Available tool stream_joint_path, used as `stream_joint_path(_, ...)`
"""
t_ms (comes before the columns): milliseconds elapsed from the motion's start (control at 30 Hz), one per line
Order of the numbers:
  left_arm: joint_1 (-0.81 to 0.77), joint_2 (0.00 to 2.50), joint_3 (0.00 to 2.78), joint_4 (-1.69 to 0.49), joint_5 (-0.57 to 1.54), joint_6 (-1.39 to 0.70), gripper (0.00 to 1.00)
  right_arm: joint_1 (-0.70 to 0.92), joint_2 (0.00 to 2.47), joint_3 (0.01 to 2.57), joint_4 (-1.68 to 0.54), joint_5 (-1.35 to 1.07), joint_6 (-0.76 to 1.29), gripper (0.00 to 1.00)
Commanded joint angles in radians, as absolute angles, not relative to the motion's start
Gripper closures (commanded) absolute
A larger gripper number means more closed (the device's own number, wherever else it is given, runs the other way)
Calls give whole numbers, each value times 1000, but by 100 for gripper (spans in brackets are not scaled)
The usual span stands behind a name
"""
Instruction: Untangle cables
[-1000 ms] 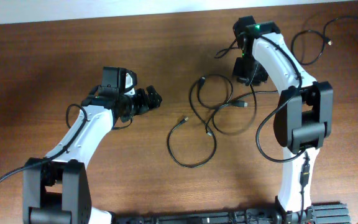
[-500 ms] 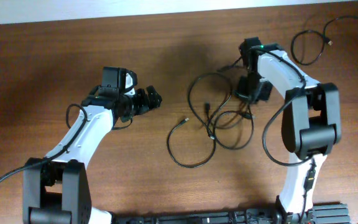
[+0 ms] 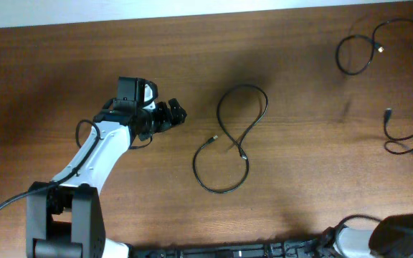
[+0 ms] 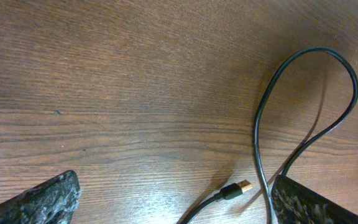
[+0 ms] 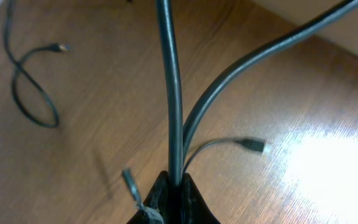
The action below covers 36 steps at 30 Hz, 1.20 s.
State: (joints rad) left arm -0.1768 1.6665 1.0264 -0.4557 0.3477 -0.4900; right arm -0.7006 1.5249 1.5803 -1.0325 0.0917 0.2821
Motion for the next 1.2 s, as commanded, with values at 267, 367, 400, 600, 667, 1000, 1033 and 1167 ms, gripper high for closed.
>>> stream_joint_path(267,-177,1672,1027,-455,344,-470,1,-707,2113,1587,-901,195,105,76)
stream_joint_path(367,-176,1672,1027,-455,344,-470,1,-707,2082,1649,-980,184,192,2)
stream_joint_path(400,-176,1672,1027,-454,344,-470,1,-706,2053,1721,-1049,163,227,1)
stream_joint_path(600,-176,1672,1027,-454,344,-470,1,-527,1902,1831,-1195,-236,214,1)
stream_joint_path(667,-176,1672,1027,-454,344,-470,1,-387,1905,1811,-1242,-236,215,1)
stream_joint_path(1000,52,1592,1046,-452,462,-527,1,304,1906,1304,-857,-225,218,1)
stream_joint_path(1033,110,1565,1046,-498,472,-527,1,338,1906,1254,-816,-225,217,1)
stream_joint_path(1167,324,1484,1046,-750,472,-470,1,422,1906,1173,-734,-225,36,1)
